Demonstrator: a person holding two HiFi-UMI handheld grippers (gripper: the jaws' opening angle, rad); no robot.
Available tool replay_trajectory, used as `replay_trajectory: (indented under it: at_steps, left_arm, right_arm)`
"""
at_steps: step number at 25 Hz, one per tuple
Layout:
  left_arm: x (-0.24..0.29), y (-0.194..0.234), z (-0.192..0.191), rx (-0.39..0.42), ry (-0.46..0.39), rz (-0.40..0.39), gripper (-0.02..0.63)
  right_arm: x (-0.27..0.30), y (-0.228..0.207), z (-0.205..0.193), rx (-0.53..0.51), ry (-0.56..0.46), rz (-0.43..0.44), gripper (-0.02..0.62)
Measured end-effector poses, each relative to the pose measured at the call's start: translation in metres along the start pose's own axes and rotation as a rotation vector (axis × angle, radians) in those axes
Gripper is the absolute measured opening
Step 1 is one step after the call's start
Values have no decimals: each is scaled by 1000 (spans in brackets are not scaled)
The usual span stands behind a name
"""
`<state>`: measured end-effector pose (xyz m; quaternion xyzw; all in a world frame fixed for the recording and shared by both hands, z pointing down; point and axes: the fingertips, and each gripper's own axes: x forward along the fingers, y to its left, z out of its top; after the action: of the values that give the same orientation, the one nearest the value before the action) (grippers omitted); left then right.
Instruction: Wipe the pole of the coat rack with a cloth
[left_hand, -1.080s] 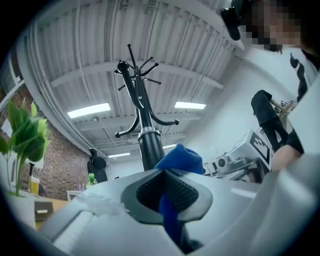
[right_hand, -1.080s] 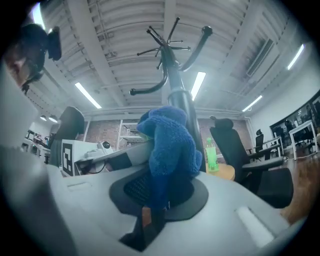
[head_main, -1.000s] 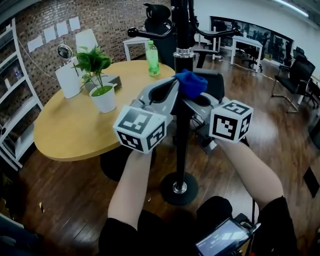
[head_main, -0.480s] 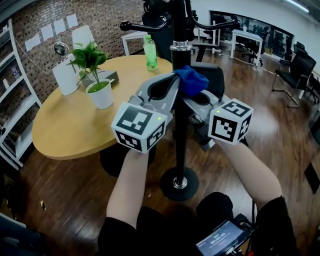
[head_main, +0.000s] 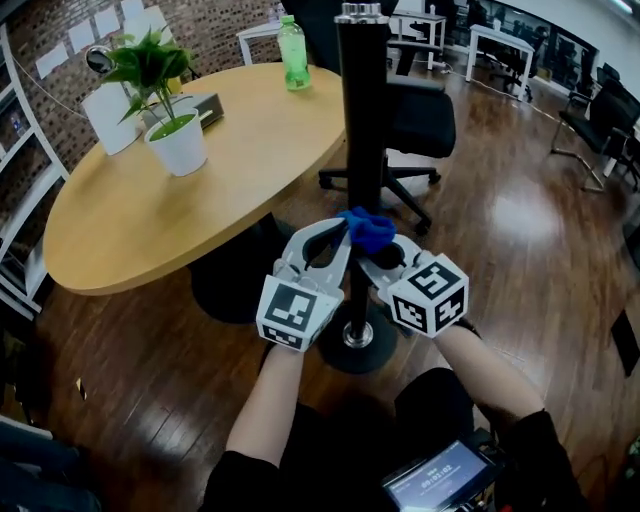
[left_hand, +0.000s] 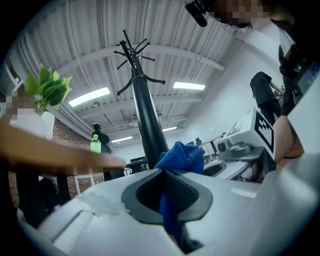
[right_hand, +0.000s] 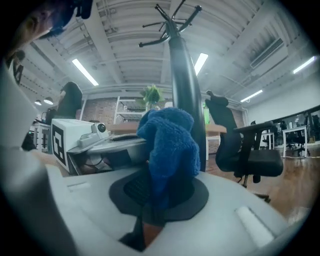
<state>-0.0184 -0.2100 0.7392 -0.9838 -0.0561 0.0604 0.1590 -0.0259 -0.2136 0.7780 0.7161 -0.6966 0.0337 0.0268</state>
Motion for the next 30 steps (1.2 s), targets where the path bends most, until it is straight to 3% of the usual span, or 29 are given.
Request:
replay_trajectory:
  at_steps: [4,10,17,23,27,30]
  left_arm:
    - [-10,-30,-102,-51,85,-9,2]
    - [-23,-74,-246,-112,306,-33,0]
    - [-33,-118,-351,-124,580,-120,0]
    - [-41,-148,-405,-183,722,-191,0]
    - [-37,-143,-397,-208,699,-192,0]
    - [-32,-129,-370,-224,642,-182,0]
  right_arm:
    - [9,-2,-104,8,132,-27,52]
    - [22,-5,-252,87,308,-77,52]
    - [25,-9,-353,96,527,-119,52]
    - [22,-6,-404,127,647,-135,52]
    - [21,-12,-399,102,656,-145,52]
    - [23,-14,-370,100,615,-133,52]
